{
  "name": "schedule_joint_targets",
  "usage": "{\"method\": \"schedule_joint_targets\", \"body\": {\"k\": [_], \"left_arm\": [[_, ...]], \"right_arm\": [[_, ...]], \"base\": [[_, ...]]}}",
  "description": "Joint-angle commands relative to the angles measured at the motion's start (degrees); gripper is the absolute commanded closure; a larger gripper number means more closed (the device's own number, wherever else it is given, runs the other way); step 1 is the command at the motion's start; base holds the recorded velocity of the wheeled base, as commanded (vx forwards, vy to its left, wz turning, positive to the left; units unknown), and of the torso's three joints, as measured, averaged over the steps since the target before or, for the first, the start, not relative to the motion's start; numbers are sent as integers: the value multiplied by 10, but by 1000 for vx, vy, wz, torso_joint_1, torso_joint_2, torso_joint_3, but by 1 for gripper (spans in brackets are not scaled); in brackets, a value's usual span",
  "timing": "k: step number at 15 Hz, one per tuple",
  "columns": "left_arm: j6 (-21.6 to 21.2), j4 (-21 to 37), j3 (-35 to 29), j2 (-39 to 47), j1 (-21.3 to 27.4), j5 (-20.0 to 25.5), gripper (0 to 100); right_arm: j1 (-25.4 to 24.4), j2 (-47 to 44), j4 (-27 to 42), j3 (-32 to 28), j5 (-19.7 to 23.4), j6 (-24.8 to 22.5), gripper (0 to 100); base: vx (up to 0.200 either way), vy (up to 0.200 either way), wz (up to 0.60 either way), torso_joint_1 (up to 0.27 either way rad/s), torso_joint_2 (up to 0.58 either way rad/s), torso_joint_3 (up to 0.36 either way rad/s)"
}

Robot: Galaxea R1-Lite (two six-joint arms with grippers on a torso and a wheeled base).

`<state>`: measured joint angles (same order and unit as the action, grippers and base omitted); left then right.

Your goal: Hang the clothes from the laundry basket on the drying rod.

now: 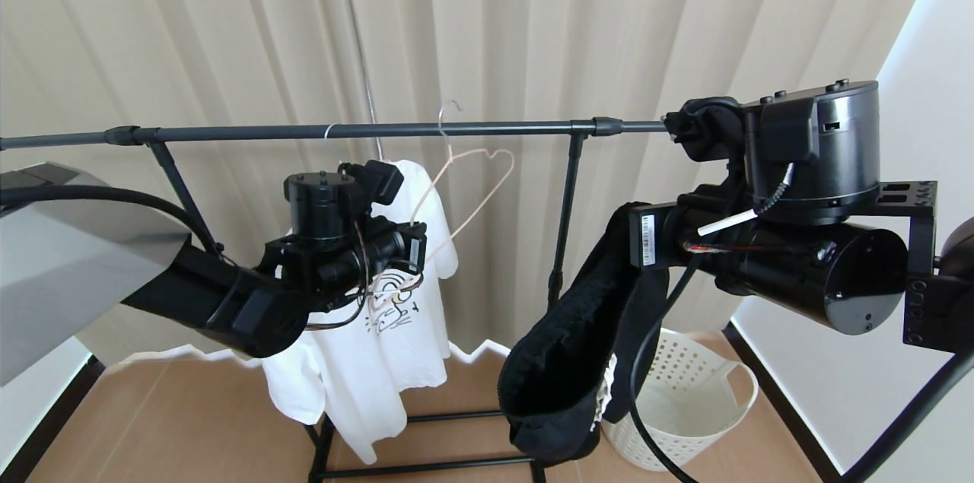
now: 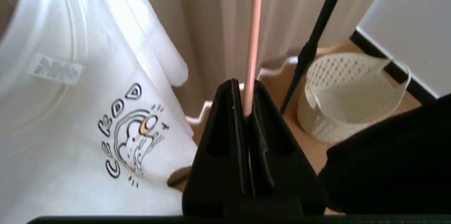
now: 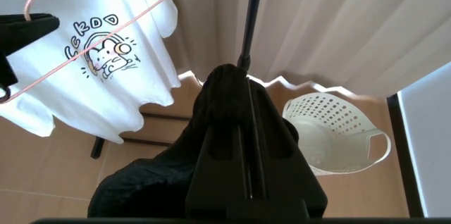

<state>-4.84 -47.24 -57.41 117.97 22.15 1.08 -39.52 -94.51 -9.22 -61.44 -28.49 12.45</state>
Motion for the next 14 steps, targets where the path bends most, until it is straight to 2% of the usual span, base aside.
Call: {"method": "schedule_joint_targets", "body": {"k": [1,2,3,5,7,8,11,12,14], "left_arm": [[1,-87,87,-22,5,-5,100],[1,-170,159,-24,5,-1,100],[0,-218,206,-27,5,-1,100],[-3,-278,286,-56,4,0,100],[-8,-279,339,-119,5,11,100],[-10,-278,365,-146,5,33,100],[-25,-279,430,-197,6,66,100],[-30,-279,449,-223,12,72,100],[-56,-278,491,-259,24,81,100]], "right_arm": [[0,-6,0,0,-1,0,100],[0,-7,0,9,-3,2,100],[0,0,-2,19,-9,0,100],[0,21,-8,45,-16,-3,100],[5,15,-8,46,-18,-29,100],[13,-1,-8,40,-24,-38,100],[19,-45,-8,16,-60,-53,100],[30,-56,-8,9,-79,-65,100],[59,-74,-9,-14,-83,-90,100]], "base": [[0,0,0,0,0,0],[0,0,0,0,0,0],[0,0,0,0,0,0],[0,0,0,0,0,0],[0,0,0,0,0,0],[0,0,0,0,0,0],[0,0,0,0,0,0],[0,0,0,0,0,0],[0,0,0,0,0,0]]}}
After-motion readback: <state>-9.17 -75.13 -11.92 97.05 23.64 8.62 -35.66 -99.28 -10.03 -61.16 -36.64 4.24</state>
